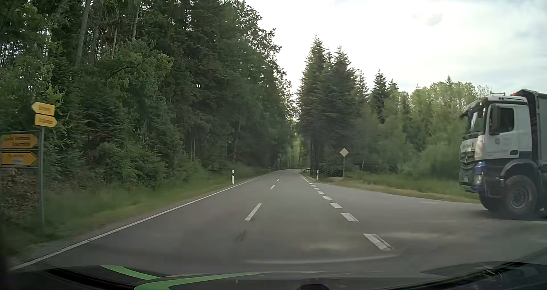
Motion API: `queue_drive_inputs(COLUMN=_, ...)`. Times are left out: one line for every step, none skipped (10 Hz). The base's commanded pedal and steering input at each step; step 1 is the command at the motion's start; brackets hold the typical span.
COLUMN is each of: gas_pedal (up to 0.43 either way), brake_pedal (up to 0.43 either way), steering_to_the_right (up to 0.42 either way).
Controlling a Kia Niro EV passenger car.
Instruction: Follow the waypoints while adhering to traffic rules and regulations
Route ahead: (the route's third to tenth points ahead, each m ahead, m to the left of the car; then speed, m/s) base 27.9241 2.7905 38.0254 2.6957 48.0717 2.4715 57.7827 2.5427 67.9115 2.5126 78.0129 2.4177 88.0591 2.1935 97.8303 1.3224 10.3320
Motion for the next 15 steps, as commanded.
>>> queue_drive_inputs(gas_pedal=0.449, brake_pedal=0.000, steering_to_the_right=0.010)
queue_drive_inputs(gas_pedal=0.449, brake_pedal=0.000, steering_to_the_right=0.012)
queue_drive_inputs(gas_pedal=0.441, brake_pedal=0.000, steering_to_the_right=0.012)
queue_drive_inputs(gas_pedal=0.441, brake_pedal=0.000, steering_to_the_right=0.012)
queue_drive_inputs(gas_pedal=0.429, brake_pedal=0.000, steering_to_the_right=0.011)
queue_drive_inputs(gas_pedal=0.421, brake_pedal=0.000, steering_to_the_right=0.011)
queue_drive_inputs(gas_pedal=0.421, brake_pedal=0.000, steering_to_the_right=0.010)
queue_drive_inputs(gas_pedal=0.409, brake_pedal=0.000, steering_to_the_right=0.008)
queue_drive_inputs(gas_pedal=0.409, brake_pedal=0.000, steering_to_the_right=0.006)
queue_drive_inputs(gas_pedal=0.398, brake_pedal=0.000, steering_to_the_right=0.004)
queue_drive_inputs(gas_pedal=0.390, brake_pedal=0.000, steering_to_the_right=0.003)
queue_drive_inputs(gas_pedal=0.378, brake_pedal=0.000, steering_to_the_right=0.002)
queue_drive_inputs(gas_pedal=0.350, brake_pedal=0.000, steering_to_the_right=0.000)
queue_drive_inputs(gas_pedal=0.331, brake_pedal=0.000, steering_to_the_right=-0.003)
queue_drive_inputs(gas_pedal=0.331, brake_pedal=0.000, steering_to_the_right=-0.006)
